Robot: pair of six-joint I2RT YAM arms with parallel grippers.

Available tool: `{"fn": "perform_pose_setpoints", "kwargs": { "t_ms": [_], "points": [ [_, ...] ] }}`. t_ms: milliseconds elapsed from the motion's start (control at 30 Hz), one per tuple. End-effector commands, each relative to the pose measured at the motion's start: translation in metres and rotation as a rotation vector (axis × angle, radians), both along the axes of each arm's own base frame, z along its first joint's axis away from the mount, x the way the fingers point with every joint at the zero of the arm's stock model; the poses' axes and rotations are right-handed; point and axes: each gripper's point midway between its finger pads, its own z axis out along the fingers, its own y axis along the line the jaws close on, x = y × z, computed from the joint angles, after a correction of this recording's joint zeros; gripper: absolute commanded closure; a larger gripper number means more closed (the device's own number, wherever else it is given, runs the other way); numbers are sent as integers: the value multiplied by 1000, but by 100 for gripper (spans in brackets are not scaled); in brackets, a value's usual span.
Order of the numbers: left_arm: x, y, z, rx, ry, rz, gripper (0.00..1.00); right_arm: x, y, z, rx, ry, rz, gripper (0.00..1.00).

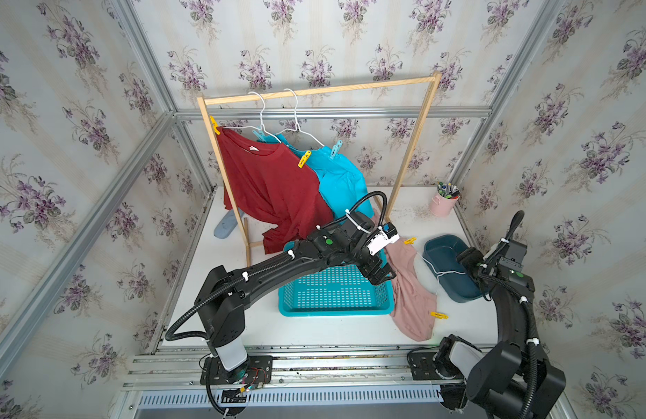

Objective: Remove the clothespins securing t-shirts to the hanger
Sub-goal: Pick up the hanger at the center of the board.

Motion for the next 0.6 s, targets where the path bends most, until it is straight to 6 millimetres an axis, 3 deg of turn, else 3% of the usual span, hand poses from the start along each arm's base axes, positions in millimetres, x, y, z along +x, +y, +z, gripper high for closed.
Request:
{"fn": "perform_pose_setpoints", "kwargs": {
  "t_ms": [0,133,333,400,500,567],
  "points": [
    [-1,0,2,-10,-18,-15,1,0,10,-13,87,-8,-15,27],
    [-2,-1,-1,-9,-12,-24,1,16,15,-18,133,-104,-3,28],
    [-3,1,3,-15,-30,-33,1,25,15,-40,182,-60,11,33],
    [-3,2,2,-10,-34,-31,1,33,19,-35,200,-112,38,49],
    [-2,2,2,-10,-32,-30,1,37,25,-25,212,-180,67,88],
    [-4,1,4,-17,-32,-40,1,35,29,-18,211,-199,83,100]
  ]
}}
